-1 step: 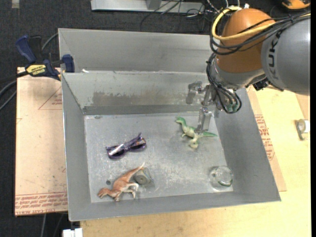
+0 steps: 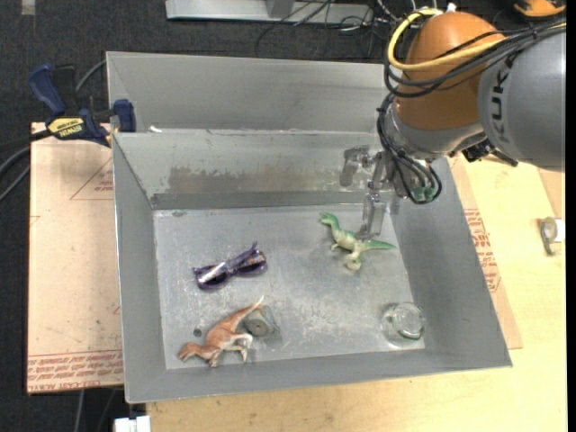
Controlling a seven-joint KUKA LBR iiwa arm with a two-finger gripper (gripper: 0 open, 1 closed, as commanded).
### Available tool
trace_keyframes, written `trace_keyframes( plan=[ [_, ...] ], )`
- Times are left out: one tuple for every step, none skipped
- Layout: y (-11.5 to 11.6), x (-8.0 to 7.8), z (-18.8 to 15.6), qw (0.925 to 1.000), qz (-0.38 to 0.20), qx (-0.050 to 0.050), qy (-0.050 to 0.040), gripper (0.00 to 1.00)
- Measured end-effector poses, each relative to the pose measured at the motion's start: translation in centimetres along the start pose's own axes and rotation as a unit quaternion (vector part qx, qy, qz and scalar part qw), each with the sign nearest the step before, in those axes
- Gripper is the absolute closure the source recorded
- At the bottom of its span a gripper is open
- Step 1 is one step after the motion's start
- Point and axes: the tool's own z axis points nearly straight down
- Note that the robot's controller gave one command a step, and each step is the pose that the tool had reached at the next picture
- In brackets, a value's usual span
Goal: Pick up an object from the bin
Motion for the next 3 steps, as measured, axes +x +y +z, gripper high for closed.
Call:
trace_keyframes(
  plan=[
    [-6.0, 1.3, 13.4, 0.9976, 0.069, -0.001, 0.0061, 0.00],
    [-5.0, 1.6, 4.6, 0.9991, 0.043, 0.000, -0.0028, 0.00],
    [-5.9, 1.3, 13.5, 0.9976, 0.068, -0.001, 0.0055, 0.00]
  ],
)
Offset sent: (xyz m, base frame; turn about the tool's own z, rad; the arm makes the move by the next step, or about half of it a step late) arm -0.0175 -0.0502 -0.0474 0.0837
